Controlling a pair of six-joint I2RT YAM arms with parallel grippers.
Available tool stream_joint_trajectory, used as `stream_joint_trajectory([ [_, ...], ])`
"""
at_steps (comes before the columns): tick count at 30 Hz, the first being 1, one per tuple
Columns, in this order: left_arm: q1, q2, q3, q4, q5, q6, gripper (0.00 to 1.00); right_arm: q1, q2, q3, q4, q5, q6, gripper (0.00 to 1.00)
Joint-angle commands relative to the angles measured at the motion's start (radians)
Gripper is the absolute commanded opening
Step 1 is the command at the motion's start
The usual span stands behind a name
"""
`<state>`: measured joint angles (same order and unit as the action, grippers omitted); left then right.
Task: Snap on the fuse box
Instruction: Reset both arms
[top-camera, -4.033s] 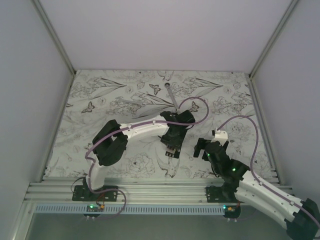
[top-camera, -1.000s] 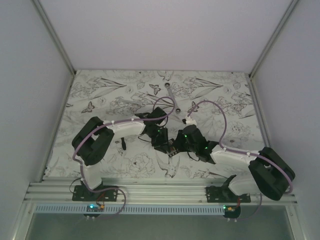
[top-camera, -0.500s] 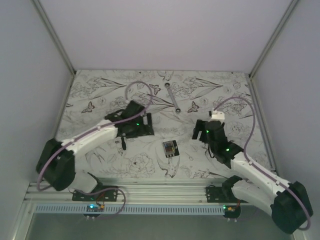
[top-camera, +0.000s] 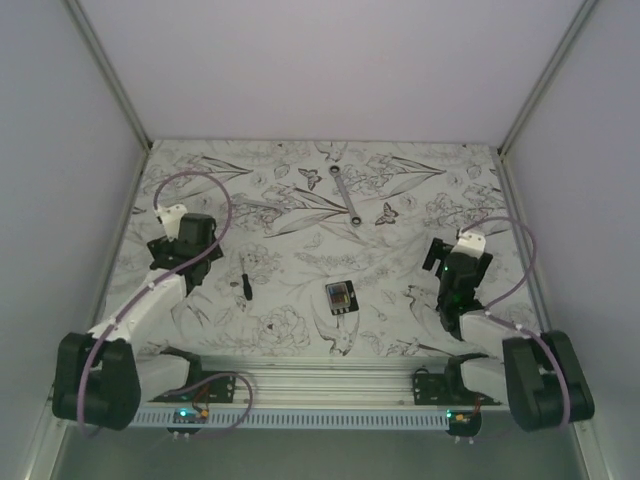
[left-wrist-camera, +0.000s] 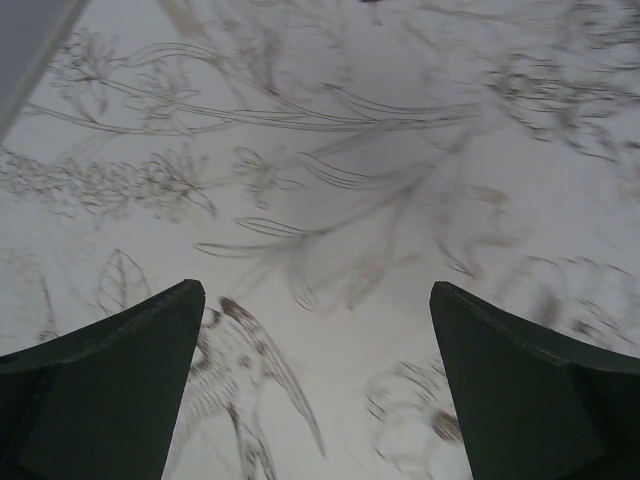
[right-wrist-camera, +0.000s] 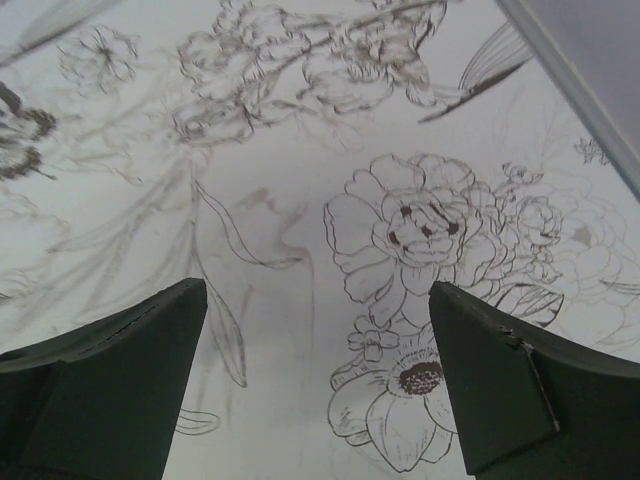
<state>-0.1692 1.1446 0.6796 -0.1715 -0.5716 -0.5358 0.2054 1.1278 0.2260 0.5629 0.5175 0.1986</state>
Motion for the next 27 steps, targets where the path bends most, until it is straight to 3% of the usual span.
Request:
stream_joint_trajectory([
  [1, 0.078, 0.070, -0.122, 0.352, -0.079, 0.158, 1.00, -0.041, 0.100, -0.057, 0.432, -0.063, -0.053, 0.99],
  [5, 0.100, 0.197, -0.179, 0.594, 0.001, 0.310, 1.00, -0.048, 0.114, -0.058, 0.465, -0.182, -0.119, 1.00],
  [8, 0.100, 0.294, -0.239, 0.807, 0.151, 0.400, 1.00, -0.052, 0.141, -0.060, 0.510, -0.211, -0.159, 1.00],
  [12, 0.110, 0.324, -0.296, 0.934, 0.397, 0.497, 1.00, -0.092, 0.342, -0.062, 0.724, -0.227, -0.149, 1.00],
  [14, 0.138, 0.366, -0.304, 1.011, 0.528, 0.523, 1.00, -0.099, 0.370, 0.014, 0.596, -0.284, -0.166, 1.00],
  [16, 0.161, 0.364, -0.302, 0.999, 0.550, 0.507, 1.00, -0.151, 0.374, 0.027, 0.579, -0.372, -0.136, 1.00],
  [27, 0.158, 0.362, -0.300, 0.998, 0.549, 0.509, 1.00, -0.154, 0.371, 0.029, 0.567, -0.379, -0.134, 1.00],
])
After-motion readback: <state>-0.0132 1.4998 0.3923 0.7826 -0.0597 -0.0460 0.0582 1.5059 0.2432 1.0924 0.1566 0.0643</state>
